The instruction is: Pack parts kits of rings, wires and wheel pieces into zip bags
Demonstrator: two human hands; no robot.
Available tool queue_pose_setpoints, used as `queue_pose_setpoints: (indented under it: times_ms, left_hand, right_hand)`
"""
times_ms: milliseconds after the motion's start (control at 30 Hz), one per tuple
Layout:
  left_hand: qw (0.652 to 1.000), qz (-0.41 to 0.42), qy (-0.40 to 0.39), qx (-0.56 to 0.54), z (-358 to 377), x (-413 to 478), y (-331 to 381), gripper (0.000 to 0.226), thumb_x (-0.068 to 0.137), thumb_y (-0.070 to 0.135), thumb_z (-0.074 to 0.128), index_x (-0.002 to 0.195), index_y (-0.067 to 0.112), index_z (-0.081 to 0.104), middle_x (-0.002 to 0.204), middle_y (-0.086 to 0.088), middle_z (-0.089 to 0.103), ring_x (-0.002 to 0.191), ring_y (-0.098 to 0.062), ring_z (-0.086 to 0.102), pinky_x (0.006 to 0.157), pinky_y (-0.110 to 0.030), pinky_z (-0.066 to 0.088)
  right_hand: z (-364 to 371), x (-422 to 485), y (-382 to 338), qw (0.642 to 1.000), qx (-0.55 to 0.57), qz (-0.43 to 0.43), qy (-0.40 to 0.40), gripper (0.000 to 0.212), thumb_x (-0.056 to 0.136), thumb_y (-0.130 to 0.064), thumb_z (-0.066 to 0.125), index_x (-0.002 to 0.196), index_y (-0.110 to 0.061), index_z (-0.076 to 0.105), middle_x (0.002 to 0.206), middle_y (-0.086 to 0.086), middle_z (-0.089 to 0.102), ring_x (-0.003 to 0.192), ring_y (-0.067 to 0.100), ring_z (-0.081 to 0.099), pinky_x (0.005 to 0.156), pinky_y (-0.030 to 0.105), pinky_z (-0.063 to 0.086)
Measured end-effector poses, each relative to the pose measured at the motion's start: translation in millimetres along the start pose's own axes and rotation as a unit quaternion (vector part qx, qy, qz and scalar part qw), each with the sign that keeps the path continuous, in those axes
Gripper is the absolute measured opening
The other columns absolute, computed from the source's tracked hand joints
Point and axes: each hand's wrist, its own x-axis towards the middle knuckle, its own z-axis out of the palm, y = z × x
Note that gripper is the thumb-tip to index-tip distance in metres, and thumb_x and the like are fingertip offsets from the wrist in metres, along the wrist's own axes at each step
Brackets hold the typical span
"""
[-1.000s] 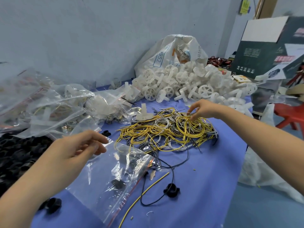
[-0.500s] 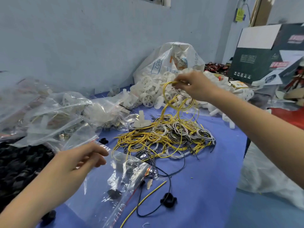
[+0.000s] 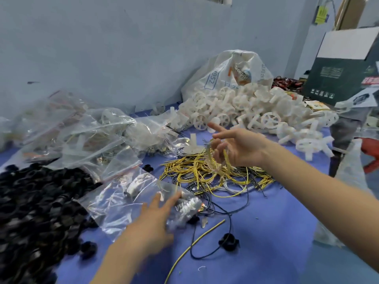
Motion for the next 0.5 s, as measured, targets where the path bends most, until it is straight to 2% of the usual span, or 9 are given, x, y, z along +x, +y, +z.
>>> queue_pose_setpoints:
  times_ms: [33, 100, 133, 200, 267, 333, 400, 433, 500]
  left_hand:
    - [0.999, 0.016, 0.043, -0.007, -3.2, 1.4, -4.7, 0.084, 0.089, 0.012, 0.053, 0.150, 0.046, 0.006, 0.158, -0.007, 0.020, 0.140, -0.027, 0.033, 0.104, -0.032, 0.039]
    - [0.987, 0.020, 0.151, -0.041, -16.0, 1.0, -14.4, 0.064, 0.090, 0.006, 0.047, 0.146, 0.034, 0.032, 0.130, -0.009, 0.057, 0.110, -0.025, 0.057, 0.081, -0.027, 0.044]
    - [0.978, 0.006, 0.198, -0.065, -24.2, -0.4, -18.9, 0.053, 0.092, 0.007, 0.047, 0.140, 0.028, 0.044, 0.115, -0.010, 0.065, 0.100, -0.027, 0.062, 0.075, -0.028, 0.045]
    - [0.951, -0.023, 0.277, -0.137, -39.5, -3.5, -29.7, 0.035, 0.093, 0.009, 0.052, 0.125, 0.018, 0.059, 0.102, -0.013, 0.070, 0.094, -0.030, 0.066, 0.080, -0.037, 0.053]
    - [0.919, -0.047, 0.342, -0.189, -52.2, -10.1, -36.5, 0.021, 0.092, 0.014, 0.056, 0.109, 0.019, 0.066, 0.095, -0.010, 0.074, 0.091, -0.028, 0.070, 0.081, -0.046, 0.055]
    - [0.894, -0.055, 0.397, -0.200, -60.8, -15.9, -39.4, 0.012, 0.092, 0.022, 0.057, 0.084, 0.027, 0.065, 0.077, 0.010, 0.074, 0.076, -0.020, 0.072, 0.074, -0.047, 0.057]
    - [0.872, -0.066, 0.438, -0.206, -66.0, -22.0, -37.9, 0.024, 0.093, 0.028, 0.056, 0.070, 0.027, 0.059, 0.061, 0.026, 0.067, 0.058, -0.009, 0.067, 0.062, -0.043, 0.055]
    - [0.865, -0.065, 0.450, -0.210, -67.6, -24.3, -37.0, 0.027, 0.094, 0.029, 0.054, 0.068, 0.023, 0.060, 0.062, 0.030, 0.065, 0.051, -0.003, 0.064, 0.059, -0.040, 0.052]
    - [0.856, -0.072, 0.465, -0.216, -69.0, -27.4, -36.4, 0.035, 0.091, 0.034, 0.050, 0.067, 0.012, 0.062, 0.058, 0.015, 0.067, 0.054, -0.010, 0.064, 0.061, -0.039, 0.048]
  right_hand:
    - [-0.9, -1.0, 1.6, 1.000, -0.005, -0.002, -0.008, 0.059, 0.082, 0.001, 0.048, 0.131, -0.033, 0.050, 0.063, 0.004, 0.052, 0.041, 0.008, 0.043, 0.048, 0.024, 0.049]
    - [-0.8, -3.9, 1.8, 0.999, -0.042, -0.022, 0.003, 0.048, 0.083, 0.001, 0.045, 0.122, -0.022, 0.060, 0.067, 0.005, 0.056, 0.041, 0.006, 0.038, 0.042, 0.019, 0.043]
    - [0.3, -5.6, 1.5, 0.996, -0.081, -0.042, 0.019, 0.041, 0.085, 0.001, 0.044, 0.116, -0.017, 0.064, 0.070, 0.005, 0.060, 0.041, 0.006, 0.037, 0.041, 0.017, 0.039]
    - [3.1, -7.5, 3.6, 0.964, -0.235, -0.107, 0.065, 0.034, 0.088, 0.000, 0.043, 0.103, -0.015, 0.070, 0.082, 0.003, 0.071, 0.042, 0.008, 0.041, 0.043, 0.017, 0.032]
    - [5.8, -7.3, 12.4, 0.874, -0.439, -0.177, 0.111, 0.034, 0.088, -0.001, 0.049, 0.095, -0.023, 0.074, 0.084, -0.006, 0.074, 0.044, 0.006, 0.049, 0.044, 0.015, 0.034]
    - [5.6, -1.5, 26.0, 0.750, -0.610, -0.206, 0.152, 0.031, 0.087, -0.006, 0.055, 0.095, -0.030, 0.074, 0.069, -0.010, 0.071, 0.046, 0.002, 0.054, 0.047, 0.015, 0.041]
    - [0.5, 11.0, 39.4, 0.645, -0.718, -0.196, 0.170, 0.029, 0.086, -0.012, 0.058, 0.103, -0.030, 0.073, 0.086, -0.004, 0.074, 0.072, 0.010, 0.067, 0.070, 0.027, 0.053]
    - [-2.7, 17.3, 45.2, 0.611, -0.749, -0.188, 0.175, 0.029, 0.086, -0.013, 0.058, 0.107, -0.028, 0.072, 0.101, -0.001, 0.073, 0.089, 0.016, 0.068, 0.083, 0.031, 0.052]
    - [-9.2, 27.9, 55.7, 0.575, -0.781, -0.180, 0.165, 0.029, 0.087, -0.014, 0.060, 0.111, -0.025, 0.071, 0.114, -0.002, 0.070, 0.104, 0.018, 0.063, 0.091, 0.028, 0.047]
